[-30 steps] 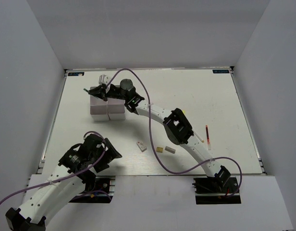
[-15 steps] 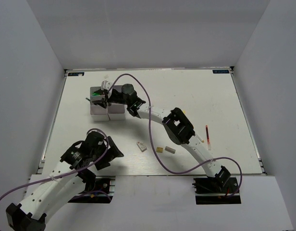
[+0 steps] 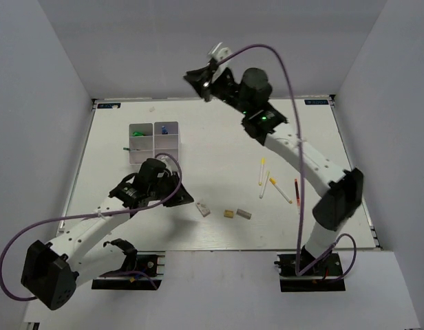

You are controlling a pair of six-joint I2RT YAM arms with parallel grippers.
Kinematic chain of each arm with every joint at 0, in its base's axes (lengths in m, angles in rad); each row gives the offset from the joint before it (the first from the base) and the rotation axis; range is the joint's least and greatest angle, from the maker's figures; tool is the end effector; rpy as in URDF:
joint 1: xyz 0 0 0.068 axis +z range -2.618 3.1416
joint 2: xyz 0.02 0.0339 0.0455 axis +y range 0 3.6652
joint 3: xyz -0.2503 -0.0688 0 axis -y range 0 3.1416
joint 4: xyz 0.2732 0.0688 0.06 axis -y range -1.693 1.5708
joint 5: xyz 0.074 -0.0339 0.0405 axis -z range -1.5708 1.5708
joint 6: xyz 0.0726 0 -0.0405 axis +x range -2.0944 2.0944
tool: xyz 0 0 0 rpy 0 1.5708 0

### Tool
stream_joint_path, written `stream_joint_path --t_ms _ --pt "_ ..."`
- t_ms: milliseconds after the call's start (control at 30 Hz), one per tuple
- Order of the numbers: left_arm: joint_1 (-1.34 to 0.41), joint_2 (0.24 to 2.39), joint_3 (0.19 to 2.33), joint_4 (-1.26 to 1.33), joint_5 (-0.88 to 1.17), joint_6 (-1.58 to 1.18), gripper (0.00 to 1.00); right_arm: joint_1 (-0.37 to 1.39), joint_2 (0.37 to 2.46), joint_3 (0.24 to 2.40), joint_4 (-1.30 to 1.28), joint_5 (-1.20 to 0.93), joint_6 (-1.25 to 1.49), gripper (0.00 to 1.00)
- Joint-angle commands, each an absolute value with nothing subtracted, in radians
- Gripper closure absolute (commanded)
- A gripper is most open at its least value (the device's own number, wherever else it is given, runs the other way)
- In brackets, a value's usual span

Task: Sort the stationery into containers
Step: Place the stationery into the container, then grab a piece of stationery with the right arm

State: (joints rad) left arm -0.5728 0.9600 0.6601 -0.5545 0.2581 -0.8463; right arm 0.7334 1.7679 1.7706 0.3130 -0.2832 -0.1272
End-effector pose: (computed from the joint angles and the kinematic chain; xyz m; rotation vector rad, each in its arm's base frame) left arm 0.1999 -0.1510 0.1864 -0.2308 2.6098 -0.8959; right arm 0.3420 0.3355 0.4643 -0.7596 1.0543 0.6982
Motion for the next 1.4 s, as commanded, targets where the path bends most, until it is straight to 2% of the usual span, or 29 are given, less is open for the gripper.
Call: stream_joint_path --t_ms 0,33,67,100,133,267,333,367,500,633,867,1367 --pt "-0.597 1.082 0.741 -0.305 0.380 -0.749 0.66 0.668 1.638 1.650 -0.080 -0.122 -0.173 0.83" --pt "-0.597 1.113 0.755 -0.304 0.380 -0.749 0.62 0.667 1.637 1.599 -0.081 -0.121 -0.173 0.83" --pt "-0.610 1.146 0.771 -0.289 0.380 -0.749 0.58 0.622 1.609 1.576 -0.145 -0.111 -0.185 0.91" --pt "-0.620 1.178 0.790 -0.266 0.393 -0.736 0.54 0.603 1.535 1.553 -0.178 -0.069 -0.183 0.93" --pt "-0.629 1.240 0.828 -0.265 0.393 -0.724 0.44 0.542 1.511 1.489 -0.249 -0.061 -0.184 0.93" --pt "-0.675 1.371 0.922 -0.256 0.384 -0.704 0.27 0.434 1.384 1.360 -0.513 -0.060 -0.204 0.75" --pt "-0.699 1.414 0.968 -0.268 0.371 -0.695 0.27 0.373 1.329 1.299 -0.569 -0.063 -0.206 0.68" --pt "-0.699 1.433 0.980 -0.281 0.358 -0.695 0.26 0.359 1.301 1.220 -0.621 -0.070 -0.203 0.57" --pt "-0.741 1.483 1.015 -0.290 0.345 -0.695 0.24 0.292 1.223 1.082 -0.678 -0.087 -0.193 0.46" --pt "-0.771 1.497 1.025 -0.310 0.324 -0.695 0.23 0.220 1.190 0.984 -0.738 -0.061 -0.183 0.46" --pt "-0.792 1.451 1.006 -0.330 0.264 -0.695 0.23 0.132 1.259 0.901 -0.727 -0.057 -0.198 0.46" --pt "-0.801 1.278 0.936 -0.399 0.167 -0.746 0.22 0.052 1.548 0.939 -0.603 -0.005 -0.181 0.42"
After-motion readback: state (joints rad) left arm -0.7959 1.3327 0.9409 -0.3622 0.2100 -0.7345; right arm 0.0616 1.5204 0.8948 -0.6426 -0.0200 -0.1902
